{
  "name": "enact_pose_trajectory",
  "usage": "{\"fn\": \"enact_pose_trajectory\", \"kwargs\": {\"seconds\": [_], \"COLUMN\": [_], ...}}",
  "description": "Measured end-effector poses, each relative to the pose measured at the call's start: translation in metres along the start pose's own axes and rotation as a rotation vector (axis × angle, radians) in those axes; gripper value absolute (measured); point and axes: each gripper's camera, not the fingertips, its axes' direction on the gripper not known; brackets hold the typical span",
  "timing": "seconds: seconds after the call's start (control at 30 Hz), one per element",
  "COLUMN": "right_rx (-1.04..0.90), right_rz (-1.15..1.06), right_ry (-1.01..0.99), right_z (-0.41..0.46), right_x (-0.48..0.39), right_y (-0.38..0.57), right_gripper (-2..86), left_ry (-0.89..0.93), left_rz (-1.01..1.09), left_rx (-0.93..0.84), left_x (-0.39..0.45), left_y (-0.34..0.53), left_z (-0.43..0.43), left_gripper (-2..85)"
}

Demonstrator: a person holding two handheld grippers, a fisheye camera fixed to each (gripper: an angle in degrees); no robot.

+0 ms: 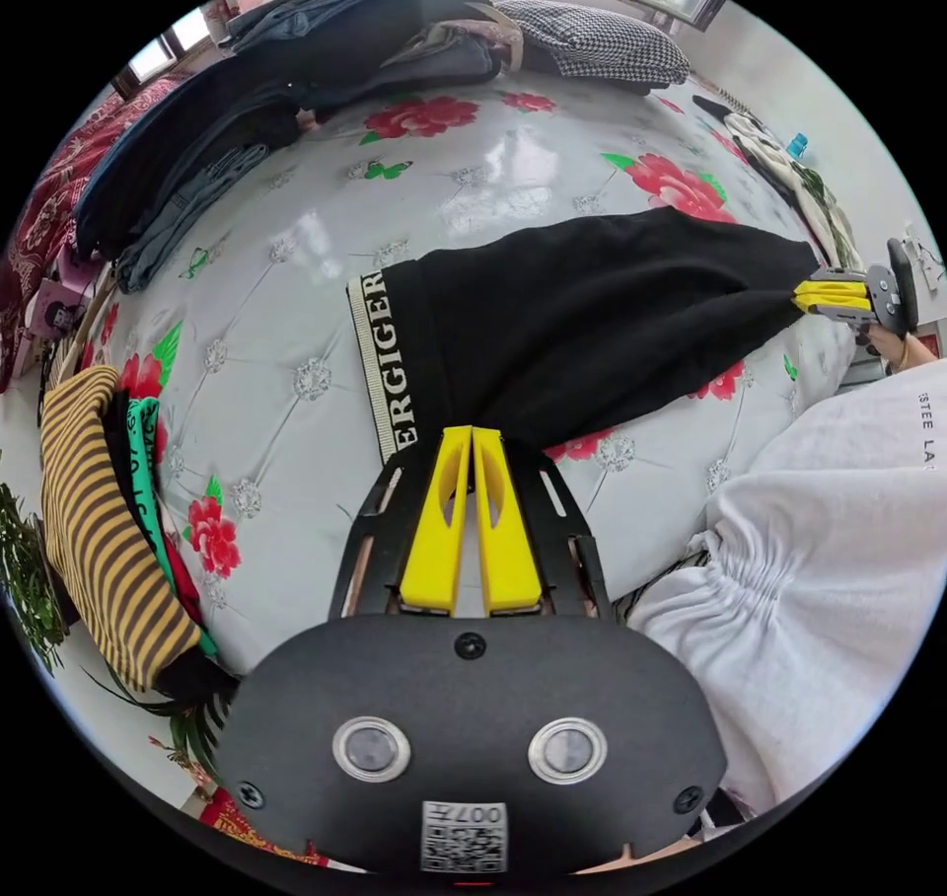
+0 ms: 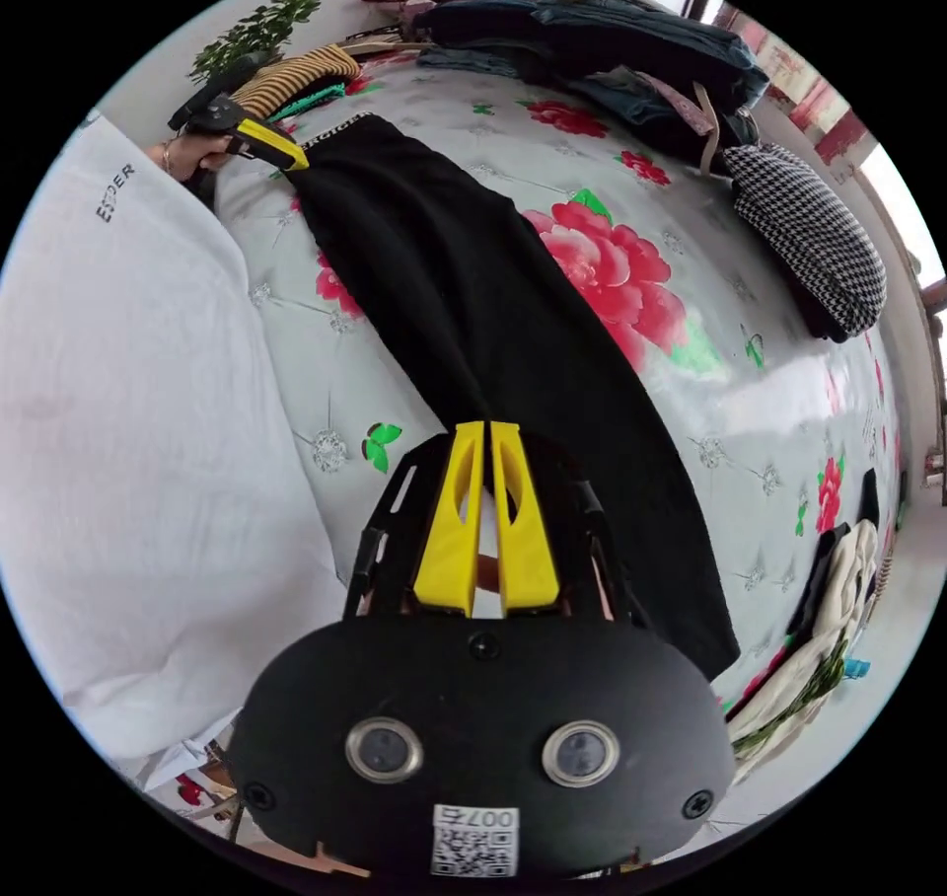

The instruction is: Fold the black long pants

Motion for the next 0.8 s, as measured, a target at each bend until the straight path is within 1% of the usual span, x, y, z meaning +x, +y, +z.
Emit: {"fn": "enact_pose_trajectory", "kwargs": {"seconds": [0.03, 0.1, 0.13, 0.2, 0.27, 0.3, 0.37, 0.47, 0.53, 0.57, 0.6, 0.67, 0.73, 0.8], "right_rx": [-0.048, -0.033, 0.026, 0.150, 0.300, 0.321, 0.366, 0.321, 0.260, 0.233, 0.232, 0.266, 0.269, 0.282], "right_rz": [-0.006, 0.004, 0.044, 0.131, 0.224, 0.235, 0.259, 0.282, 0.296, 0.313, 0.322, 0.315, 0.336, 0.365], "right_ry": [-0.018, -0.014, -0.018, -0.089, -0.243, -0.275, -0.349, -0.385, -0.425, -0.428, -0.422, -0.402, -0.429, -0.442], "right_z": [0.004, -0.003, -0.016, -0.037, -0.052, -0.052, -0.043, -0.013, 0.007, 0.015, 0.017, 0.014, 0.018, 0.022], "right_x": [-0.002, 0.002, 0.010, 0.031, 0.066, 0.073, 0.093, 0.106, 0.111, 0.112, 0.113, 0.115, 0.123, 0.130], "right_y": [0.003, 0.004, 0.001, -0.010, -0.037, -0.046, -0.086, -0.135, -0.159, -0.169, -0.173, -0.183, -0.192, -0.200], "right_gripper": [0.0, -0.1, -0.1, 0.1, 0.5, 0.7, 1.2, 1.2, 0.9, 0.7, 0.5, 0.1, 0.0, 0.0], "left_ry": [0.007, -0.009, -0.037, -0.063, -0.087, -0.093, -0.099, -0.094, -0.094, -0.097, -0.106, -0.112, -0.150, -0.152], "left_rz": [-0.015, -0.045, -0.056, -0.046, -0.029, -0.006, 0.041, 0.092, 0.070, 0.066, 0.074, 0.030, -0.007, -0.039], "left_rx": [0.004, 0.011, 0.038, 0.094, 0.148, 0.183, 0.197, 0.144, -0.003, -0.017, 0.007, -0.026, -0.055, -0.037], "left_x": [0.001, 0.000, 0.000, -0.001, -0.003, -0.003, -0.002, -0.003, -0.007, -0.007, -0.006, -0.012, -0.022, -0.031], "left_y": [0.001, -0.002, -0.004, -0.012, -0.026, -0.038, -0.060, -0.098, -0.121, -0.123, -0.123, -0.124, -0.117, -0.111], "left_z": [-0.001, -0.008, -0.017, -0.033, -0.046, -0.052, -0.051, -0.024, 0.014, 0.019, 0.017, 0.015, 0.013, 0.011], "left_gripper": [-0.9, -0.8, -0.7, -0.3, 0.9, 2.6, 4.9, 7.4, 8.1, 8.0, 7.0, 5.7, 4.8, 4.8]}}
